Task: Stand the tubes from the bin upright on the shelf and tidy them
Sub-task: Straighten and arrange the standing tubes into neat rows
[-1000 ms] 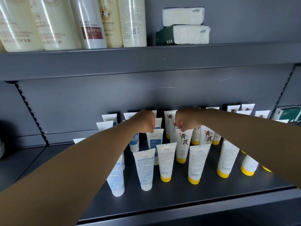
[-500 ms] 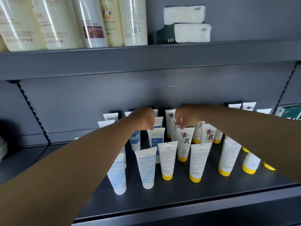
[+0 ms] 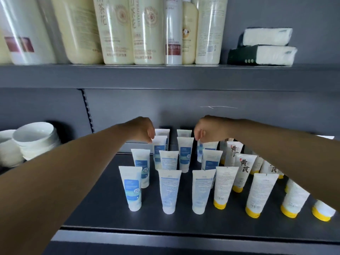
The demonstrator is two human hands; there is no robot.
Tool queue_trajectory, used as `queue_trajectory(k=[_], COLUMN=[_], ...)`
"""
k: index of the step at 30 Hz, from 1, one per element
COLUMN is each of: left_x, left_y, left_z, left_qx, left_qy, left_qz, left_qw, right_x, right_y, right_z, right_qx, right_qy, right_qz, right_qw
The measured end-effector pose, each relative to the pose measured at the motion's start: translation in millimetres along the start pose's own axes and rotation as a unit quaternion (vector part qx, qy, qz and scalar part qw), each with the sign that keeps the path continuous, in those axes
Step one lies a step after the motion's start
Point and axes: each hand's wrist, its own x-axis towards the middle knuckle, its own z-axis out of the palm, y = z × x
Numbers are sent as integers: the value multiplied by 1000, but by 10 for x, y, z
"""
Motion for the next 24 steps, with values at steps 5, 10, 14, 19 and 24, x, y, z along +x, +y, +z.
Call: queue_trajectory(k=[5,10,14,19,24], left_x=[-59,-54,-18,53,101], left_y=[-358,-481,-519,-530,-573], left_z=[60,226,300,365,393], left_qx=[-2,-35,-70,-77,-96], left_qy=[-35,-42,-14,-12,-23], left_qz=[-6,21,30,41,35], left_qw=[999,998,997,996,995], right_x=[267,490,567,602,628], right_y=[-393,-655,-739,-772,-758], right_z=[65,186,244,323,384], right_qx=[-14,-9,-13,-11,-8], right_qy=[-13,-28,-41,-49,-46], right_qz=[-31,-31,-17,-4,7], right_qw=[999,999,999,999,999])
